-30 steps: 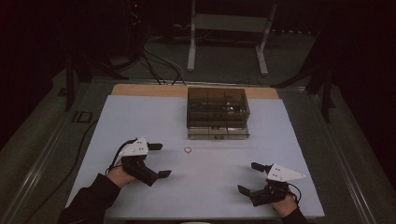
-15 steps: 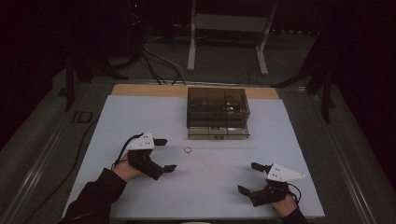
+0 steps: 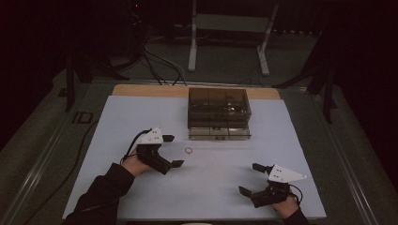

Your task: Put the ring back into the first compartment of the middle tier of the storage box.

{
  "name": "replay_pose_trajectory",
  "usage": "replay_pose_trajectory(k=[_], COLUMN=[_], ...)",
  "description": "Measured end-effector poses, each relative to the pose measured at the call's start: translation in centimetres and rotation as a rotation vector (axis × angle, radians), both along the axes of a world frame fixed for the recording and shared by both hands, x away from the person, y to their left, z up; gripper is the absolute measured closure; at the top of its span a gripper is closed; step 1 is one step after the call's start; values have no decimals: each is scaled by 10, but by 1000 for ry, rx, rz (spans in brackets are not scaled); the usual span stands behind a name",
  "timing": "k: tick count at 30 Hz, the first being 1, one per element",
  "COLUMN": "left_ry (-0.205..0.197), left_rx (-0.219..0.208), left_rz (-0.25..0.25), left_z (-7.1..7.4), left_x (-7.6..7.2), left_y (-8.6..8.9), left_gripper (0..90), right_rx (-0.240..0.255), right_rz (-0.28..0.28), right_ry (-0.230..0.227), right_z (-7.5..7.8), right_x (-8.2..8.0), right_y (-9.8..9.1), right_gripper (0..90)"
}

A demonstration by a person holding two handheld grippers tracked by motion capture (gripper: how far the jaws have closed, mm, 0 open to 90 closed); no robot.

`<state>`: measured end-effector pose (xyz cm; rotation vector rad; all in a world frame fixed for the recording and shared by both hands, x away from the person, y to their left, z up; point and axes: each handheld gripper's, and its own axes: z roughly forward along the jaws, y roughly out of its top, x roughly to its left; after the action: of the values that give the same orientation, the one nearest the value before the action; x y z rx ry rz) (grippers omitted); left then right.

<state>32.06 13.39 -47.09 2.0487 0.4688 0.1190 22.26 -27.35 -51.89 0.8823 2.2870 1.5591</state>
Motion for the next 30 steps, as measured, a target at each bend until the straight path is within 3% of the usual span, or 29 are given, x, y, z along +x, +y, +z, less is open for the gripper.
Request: replay_pose_trajectory(k=[8,24,30], left_ry=[16,35,77], left_rx=[-12,44,67], left_rz=[7,63,119], left_z=[-6,-22,-25], left_x=[9,23,31], left_y=[-6,-21,-21], left_gripper=[9,25,44], right_rx=[-1,-4,-5], right_rz=[0,10,12], right_ry=[4,3,4], right_z=[-1,-1,-1], right_x=[0,-1,-1], right_y=[1,1,1], right_gripper=[0,0,0])
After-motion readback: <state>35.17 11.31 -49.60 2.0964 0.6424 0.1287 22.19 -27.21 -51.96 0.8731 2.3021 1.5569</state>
